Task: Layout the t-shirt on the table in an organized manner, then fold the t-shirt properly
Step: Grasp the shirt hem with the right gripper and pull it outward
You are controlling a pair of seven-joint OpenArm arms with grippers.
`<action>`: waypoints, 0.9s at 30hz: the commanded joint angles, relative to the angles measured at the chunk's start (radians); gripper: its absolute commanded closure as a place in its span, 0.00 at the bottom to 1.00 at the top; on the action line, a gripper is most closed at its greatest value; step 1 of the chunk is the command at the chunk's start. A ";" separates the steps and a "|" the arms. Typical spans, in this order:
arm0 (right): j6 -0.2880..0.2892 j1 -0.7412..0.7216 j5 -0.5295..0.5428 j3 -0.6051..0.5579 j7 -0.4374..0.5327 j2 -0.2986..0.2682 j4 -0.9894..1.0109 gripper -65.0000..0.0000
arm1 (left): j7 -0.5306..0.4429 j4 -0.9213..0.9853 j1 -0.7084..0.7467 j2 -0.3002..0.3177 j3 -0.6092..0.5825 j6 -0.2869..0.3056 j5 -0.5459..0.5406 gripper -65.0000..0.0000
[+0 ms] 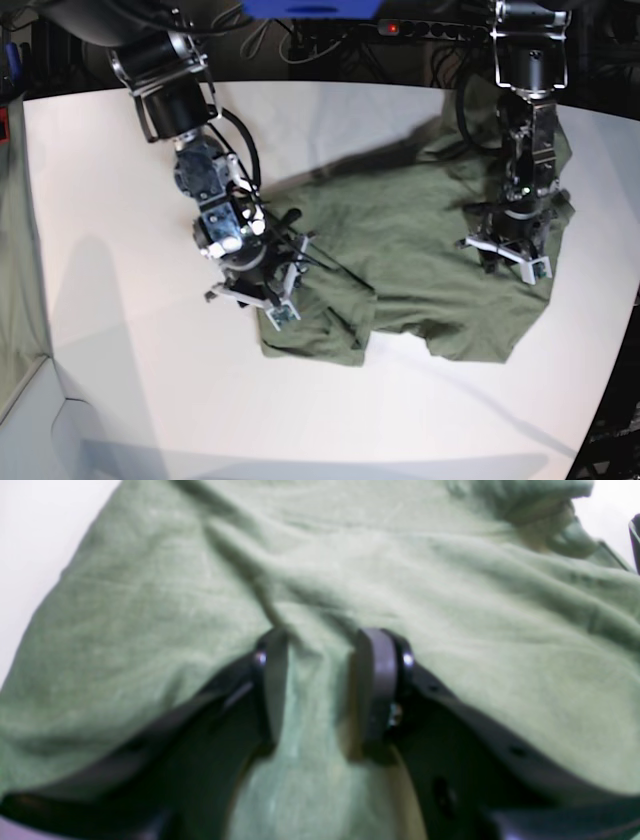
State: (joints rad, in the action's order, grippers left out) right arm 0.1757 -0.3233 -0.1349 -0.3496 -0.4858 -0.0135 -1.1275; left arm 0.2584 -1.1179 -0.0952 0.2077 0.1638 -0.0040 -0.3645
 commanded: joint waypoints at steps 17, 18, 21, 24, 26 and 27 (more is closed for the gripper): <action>-0.005 0.088 -0.001 0.131 0.008 -0.019 -0.352 1.00 | 0.000 0.006 -0.011 0.016 0.004 0.000 -0.005 0.65; -0.005 0.100 -0.001 0.140 0.008 -0.021 -0.382 1.00 | 0.000 0.006 -0.011 0.016 0.004 0.000 -0.005 0.65; -0.005 0.149 -0.001 0.175 0.006 -0.021 -0.471 1.00 | 0.000 0.011 -0.011 0.014 0.004 0.000 -0.005 0.65; -0.005 0.200 -0.001 0.226 -0.034 -0.016 -0.569 1.00 | 0.000 0.011 -0.011 0.012 0.004 0.000 -0.005 0.65; -0.005 0.229 -0.001 0.248 -0.055 -0.015 -0.626 1.00 | 0.000 0.011 -0.011 0.011 0.004 0.000 -0.005 0.65; -0.005 0.241 -0.001 0.257 -0.063 -0.015 -0.647 1.00 | 0.000 0.011 -0.011 0.011 0.004 0.000 -0.005 0.65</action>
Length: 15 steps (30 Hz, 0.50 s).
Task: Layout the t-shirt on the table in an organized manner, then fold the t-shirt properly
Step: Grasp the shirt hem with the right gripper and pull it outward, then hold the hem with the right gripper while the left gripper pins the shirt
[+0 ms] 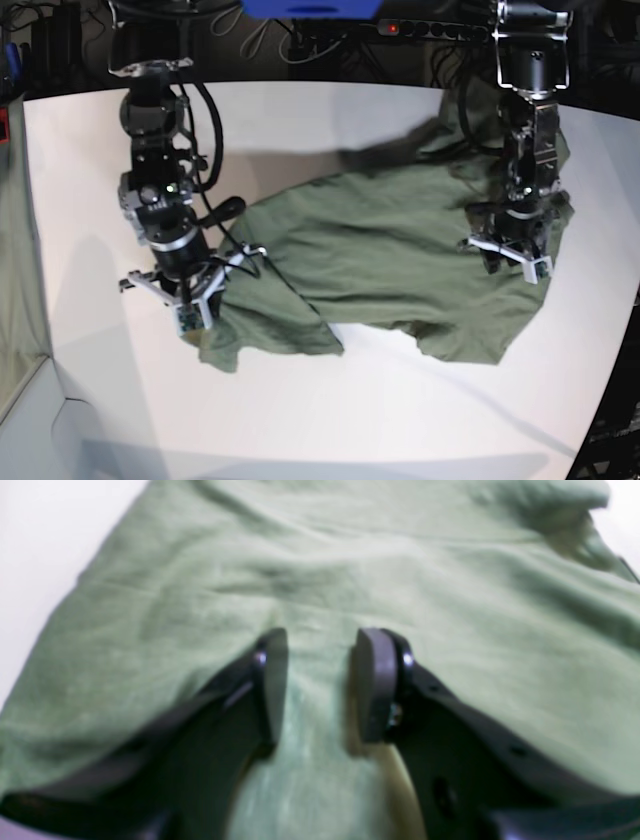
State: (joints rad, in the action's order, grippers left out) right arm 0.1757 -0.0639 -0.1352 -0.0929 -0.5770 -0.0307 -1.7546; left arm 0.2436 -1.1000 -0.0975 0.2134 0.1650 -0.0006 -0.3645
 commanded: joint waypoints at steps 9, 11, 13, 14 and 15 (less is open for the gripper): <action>-0.005 0.046 -0.001 0.025 -0.038 -0.001 -0.166 1.00 | 0.015 -0.006 -0.009 0.004 0.003 -0.003 -0.005 0.65; -0.005 0.052 -0.001 0.025 -0.057 -0.002 -0.187 1.00 | 0.015 -0.006 -0.009 0.004 0.003 -0.003 -0.005 0.65; -0.005 0.055 -0.001 0.025 -0.084 -0.002 -0.204 1.00 | 0.015 -0.006 -0.009 0.004 0.003 -0.003 -0.005 0.65; -0.005 0.055 -0.001 0.025 -0.097 -0.001 -0.210 1.00 | 0.015 -0.006 -0.009 0.004 0.003 -0.003 -0.005 0.65; -0.005 0.055 -0.001 0.025 -0.111 -0.001 -0.215 1.00 | 0.015 -0.007 -0.009 0.004 0.003 -0.003 -0.005 0.65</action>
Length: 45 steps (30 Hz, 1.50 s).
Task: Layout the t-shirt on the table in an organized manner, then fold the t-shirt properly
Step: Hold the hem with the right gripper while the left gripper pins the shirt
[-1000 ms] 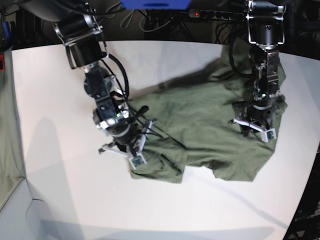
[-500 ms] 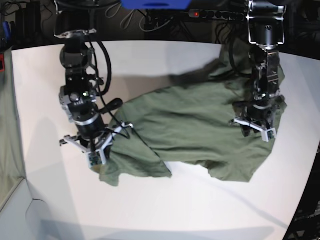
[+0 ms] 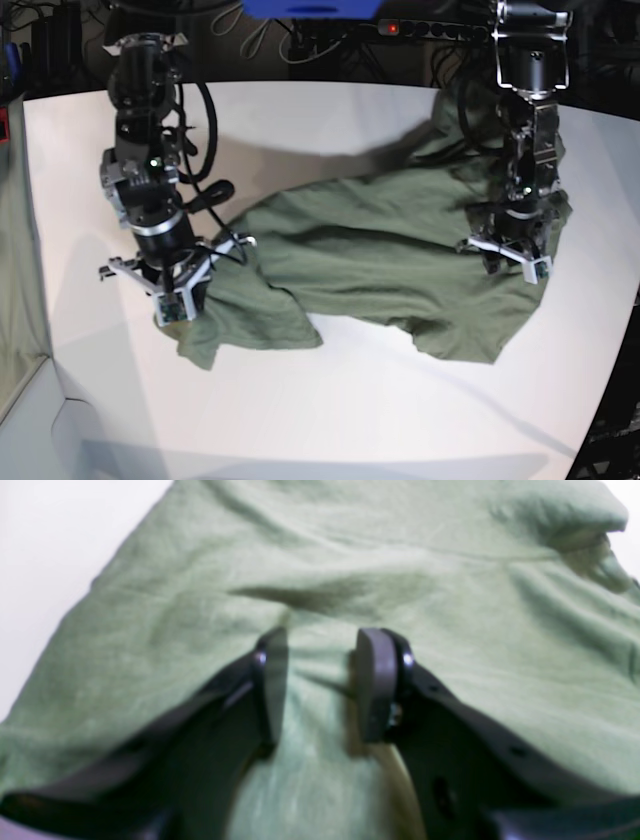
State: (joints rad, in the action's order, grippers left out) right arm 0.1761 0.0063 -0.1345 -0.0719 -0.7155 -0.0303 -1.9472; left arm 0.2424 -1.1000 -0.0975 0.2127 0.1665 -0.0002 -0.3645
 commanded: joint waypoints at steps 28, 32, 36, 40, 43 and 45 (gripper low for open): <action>-0.005 -0.022 -0.003 0.001 -0.017 0.000 -0.028 1.00 | 0.016 -0.013 -0.009 0.009 0.003 -0.002 -0.005 0.65; -0.005 -0.022 -0.003 0.002 -0.017 0.000 -0.028 1.00 | 0.016 -0.012 -0.009 0.009 0.003 -0.002 -0.005 0.65; -0.005 -0.022 -0.003 0.002 -0.017 0.000 -0.027 1.00 | 0.016 -0.012 -0.009 0.009 0.003 -0.002 -0.005 0.65; -0.005 -0.024 -0.003 0.004 -0.017 -0.001 -0.019 1.00 | 0.016 -0.010 -0.012 0.011 0.003 -0.002 -0.005 0.65; -0.005 -0.025 -0.003 0.004 -0.017 -0.004 -0.004 1.00 | 0.016 -0.012 -0.014 0.012 0.003 -0.002 -0.005 0.65; -0.005 -0.025 -0.003 0.004 -0.016 -0.004 0.010 1.00 | 0.016 -0.009 -0.015 0.012 0.003 -0.002 -0.003 0.65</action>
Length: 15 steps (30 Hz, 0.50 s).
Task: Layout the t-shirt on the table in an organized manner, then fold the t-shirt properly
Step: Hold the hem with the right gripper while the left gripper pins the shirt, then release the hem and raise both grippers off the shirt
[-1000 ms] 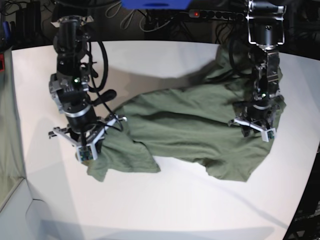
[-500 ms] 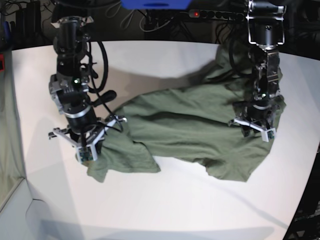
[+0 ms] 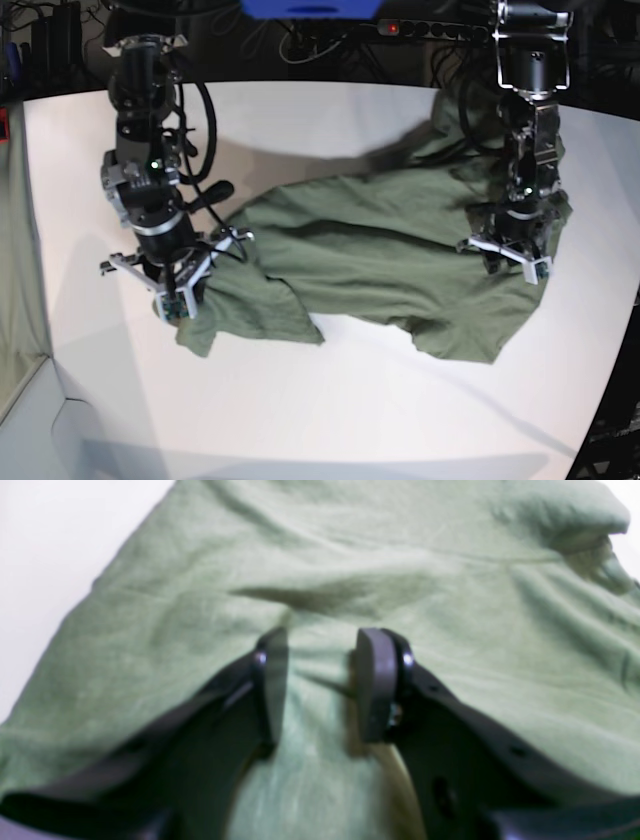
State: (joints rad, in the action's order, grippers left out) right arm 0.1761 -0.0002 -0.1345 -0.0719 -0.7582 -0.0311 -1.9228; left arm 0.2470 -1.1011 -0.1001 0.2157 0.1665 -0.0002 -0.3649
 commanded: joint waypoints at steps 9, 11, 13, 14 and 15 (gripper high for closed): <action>-0.005 -0.083 -0.004 0.001 0.026 -0.005 0.110 1.00 | 0.010 -0.006 -0.057 0.011 0.003 -0.002 0.002 0.65; -0.005 -0.105 -0.004 -0.004 0.026 -0.005 0.142 1.00 | 0.010 -0.007 -0.072 0.011 0.003 -0.002 0.004 0.65; -0.005 -0.131 -0.004 -0.004 0.026 -0.005 0.190 1.00 | 0.010 -0.012 -0.080 0.011 0.003 -0.002 0.004 0.65; -0.005 -0.146 -0.004 -0.006 0.026 -0.005 0.220 1.00 | 0.010 -0.015 -0.082 0.011 0.003 -0.002 0.004 0.65; -0.005 -0.169 -0.004 -0.007 0.026 -0.005 0.268 1.00 | 0.010 -0.017 -0.083 0.011 0.003 -0.002 0.004 0.65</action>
State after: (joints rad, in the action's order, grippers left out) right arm 0.1761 -0.1455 -0.1387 -0.0784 -0.7555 -0.0334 -1.6432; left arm 0.2779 -1.0966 -0.1631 0.2165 0.1665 -0.0021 -0.3626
